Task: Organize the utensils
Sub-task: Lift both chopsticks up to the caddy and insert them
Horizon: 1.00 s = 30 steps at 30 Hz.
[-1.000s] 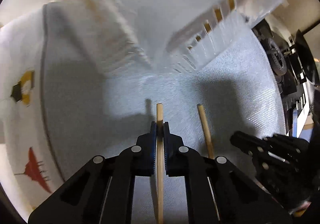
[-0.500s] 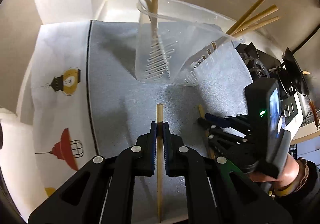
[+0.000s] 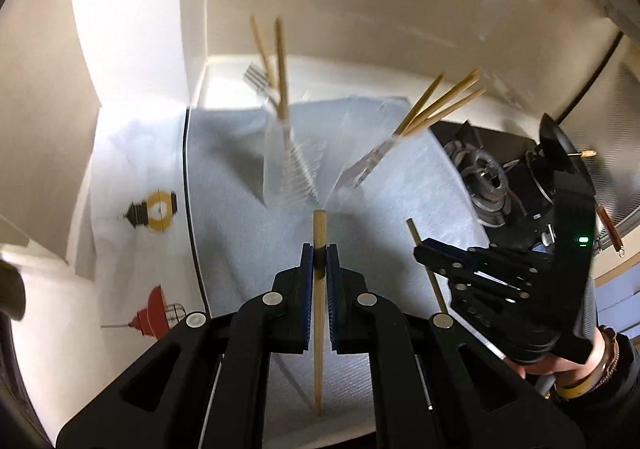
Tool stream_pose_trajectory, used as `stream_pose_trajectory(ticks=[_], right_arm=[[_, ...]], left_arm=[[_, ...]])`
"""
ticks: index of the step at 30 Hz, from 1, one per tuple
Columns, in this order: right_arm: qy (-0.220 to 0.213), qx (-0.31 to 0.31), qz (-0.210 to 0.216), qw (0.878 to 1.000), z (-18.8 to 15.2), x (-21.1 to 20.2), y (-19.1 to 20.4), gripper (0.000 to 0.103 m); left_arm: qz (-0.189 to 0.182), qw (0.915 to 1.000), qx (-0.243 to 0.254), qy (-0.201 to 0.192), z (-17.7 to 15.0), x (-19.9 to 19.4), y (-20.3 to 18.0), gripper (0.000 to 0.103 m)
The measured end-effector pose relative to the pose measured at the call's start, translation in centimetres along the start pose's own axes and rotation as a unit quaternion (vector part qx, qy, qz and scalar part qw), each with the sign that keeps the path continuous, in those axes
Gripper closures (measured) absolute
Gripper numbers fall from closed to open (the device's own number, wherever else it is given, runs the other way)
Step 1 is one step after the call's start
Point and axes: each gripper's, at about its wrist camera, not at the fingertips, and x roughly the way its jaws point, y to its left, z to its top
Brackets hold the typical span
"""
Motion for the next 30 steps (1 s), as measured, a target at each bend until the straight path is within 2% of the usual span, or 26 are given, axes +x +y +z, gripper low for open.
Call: stream_pose_trajectory(ticks=[5, 13, 19, 24, 30], right_arm=[[-0.057, 0.011, 0.014, 0.998, 1.1, -4.6, -1.1, 0.096], [-0.102, 0.01, 0.029, 0.994, 1.9, -7.6, -0.5, 0.096], [-0.156, 0.023, 0.06, 0.986, 2.3, -10.0, -1.0, 0.096], [-0.155, 0.063, 0.096, 0.981, 2.5, -9.8, -2.6, 0.096], [-0.147, 0.067, 0.105, 0.981, 2.7, -9.6, -2.7, 0.096]], left_arm=[[-0.009, 0.9995, 0.012, -0.028, 0.9, -1.8, -1.1, 0.097], [-0.009, 0.9981, 0.022, -0.057, 1.8, -3.7, -2.0, 0.097], [-0.003, 0.9977, 0.017, -0.065, 2.2, -4.2, -2.0, 0.097], [0.001, 0.9975, 0.017, -0.068, 2.2, -4.4, -2.1, 0.097], [0.002, 0.9977, 0.01, -0.066, 2.3, -4.3, -1.7, 0.097]])
